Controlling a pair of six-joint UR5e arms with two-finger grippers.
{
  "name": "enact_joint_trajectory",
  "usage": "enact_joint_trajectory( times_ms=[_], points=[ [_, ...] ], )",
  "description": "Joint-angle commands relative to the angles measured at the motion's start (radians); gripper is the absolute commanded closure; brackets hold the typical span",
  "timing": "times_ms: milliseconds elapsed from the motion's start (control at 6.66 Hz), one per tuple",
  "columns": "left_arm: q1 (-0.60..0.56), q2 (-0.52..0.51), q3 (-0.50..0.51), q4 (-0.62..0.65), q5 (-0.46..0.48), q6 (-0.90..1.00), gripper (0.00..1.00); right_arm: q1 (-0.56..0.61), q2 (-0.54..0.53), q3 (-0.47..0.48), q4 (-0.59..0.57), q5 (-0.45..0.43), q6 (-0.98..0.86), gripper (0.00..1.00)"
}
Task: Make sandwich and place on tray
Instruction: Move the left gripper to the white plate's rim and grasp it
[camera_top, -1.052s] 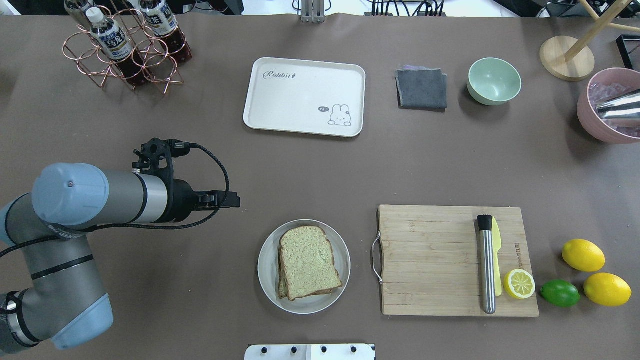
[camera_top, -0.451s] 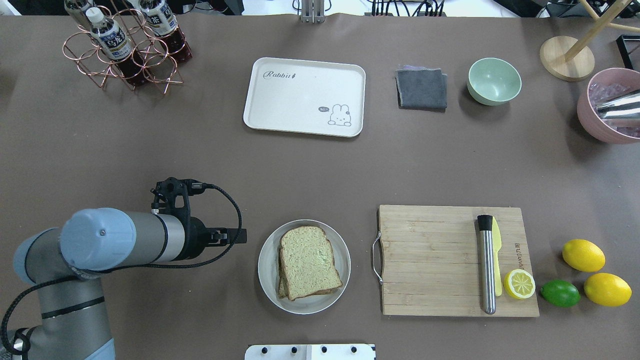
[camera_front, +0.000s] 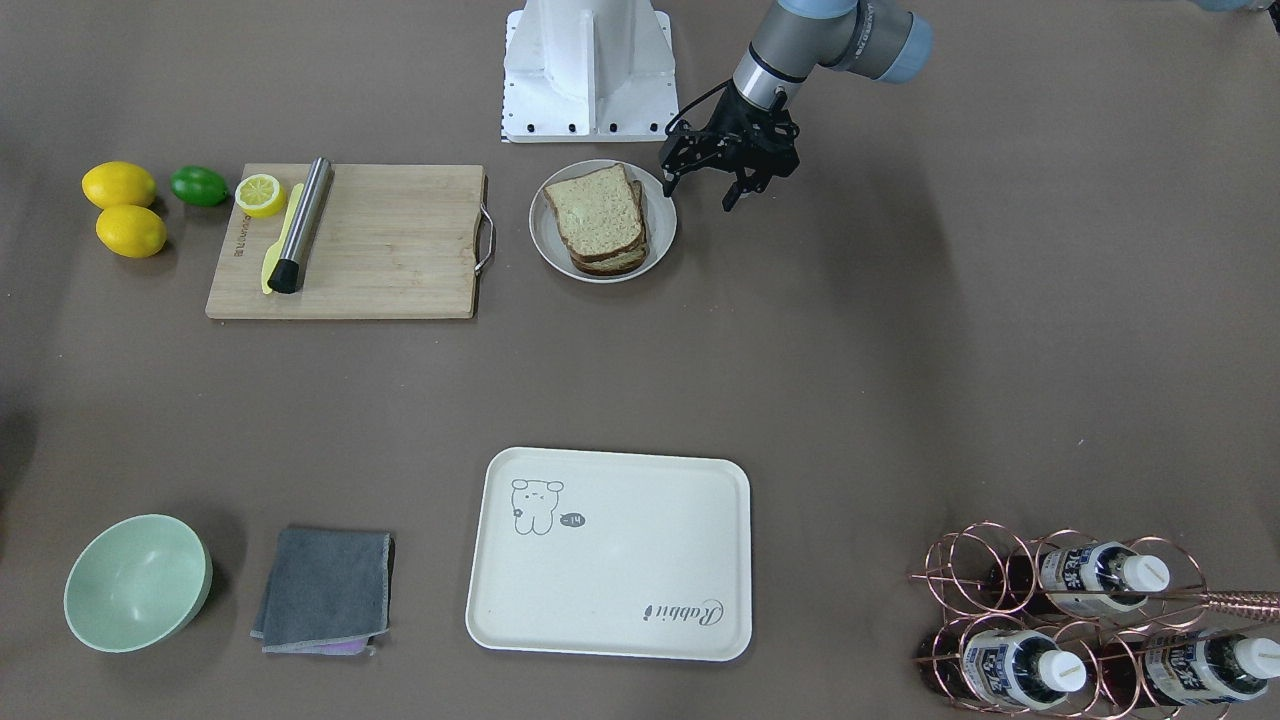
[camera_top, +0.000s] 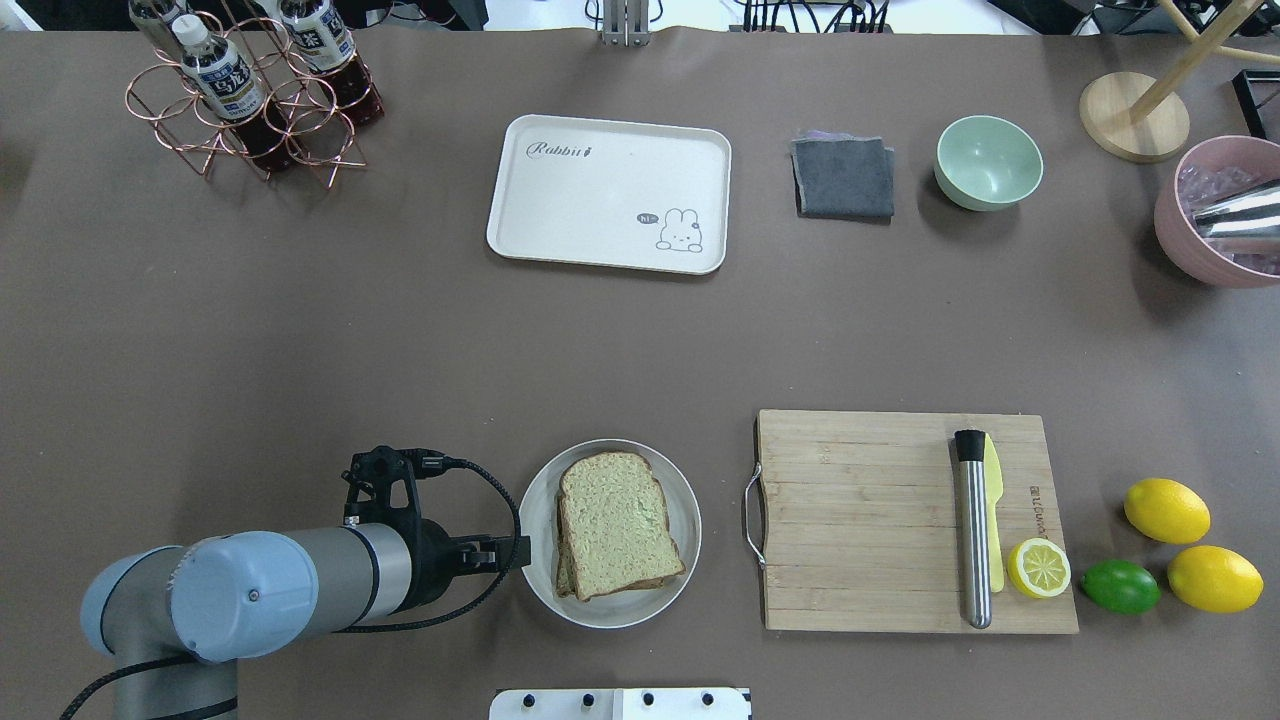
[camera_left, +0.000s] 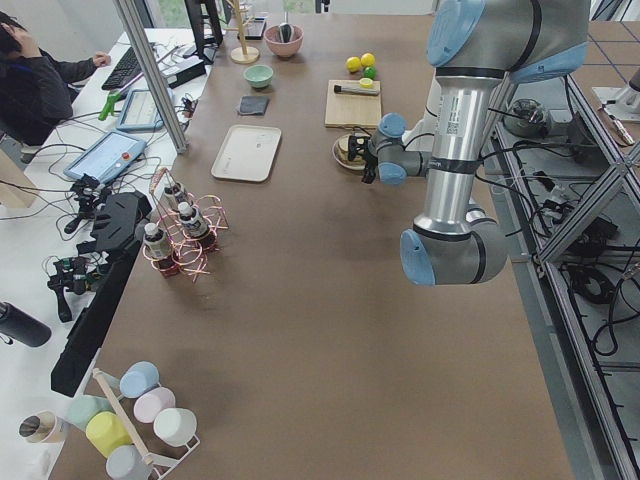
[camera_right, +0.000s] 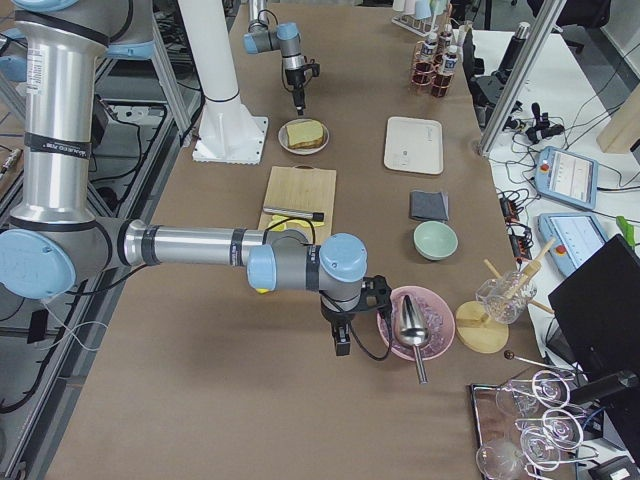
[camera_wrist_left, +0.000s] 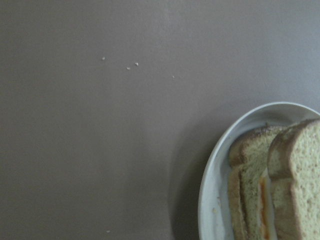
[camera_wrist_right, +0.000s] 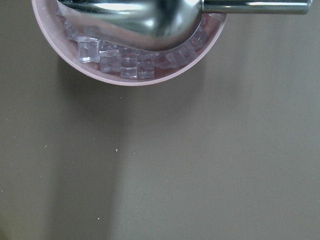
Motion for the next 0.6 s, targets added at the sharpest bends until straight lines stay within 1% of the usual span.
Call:
enact_joint_trajectory(
  times_ms=[0,150,301,451],
  points=[
    [0.013,-0.019,0.014,-0.005,0.015,-0.005,0.26,0.001,0.000,0.000,0.002,0.000,0.000,0.00],
    [0.013,-0.049,0.034,-0.008,0.015,-0.005,0.32,-0.001,0.000,0.000,0.002,0.000,0.000,0.00],
    [0.012,-0.074,0.060,-0.011,0.015,-0.005,0.35,0.001,0.000,-0.002,0.002,0.000,0.000,0.00],
    [0.003,-0.074,0.058,-0.011,0.015,-0.005,0.39,0.001,0.000,0.000,0.002,0.000,0.000,0.00]
  ],
)
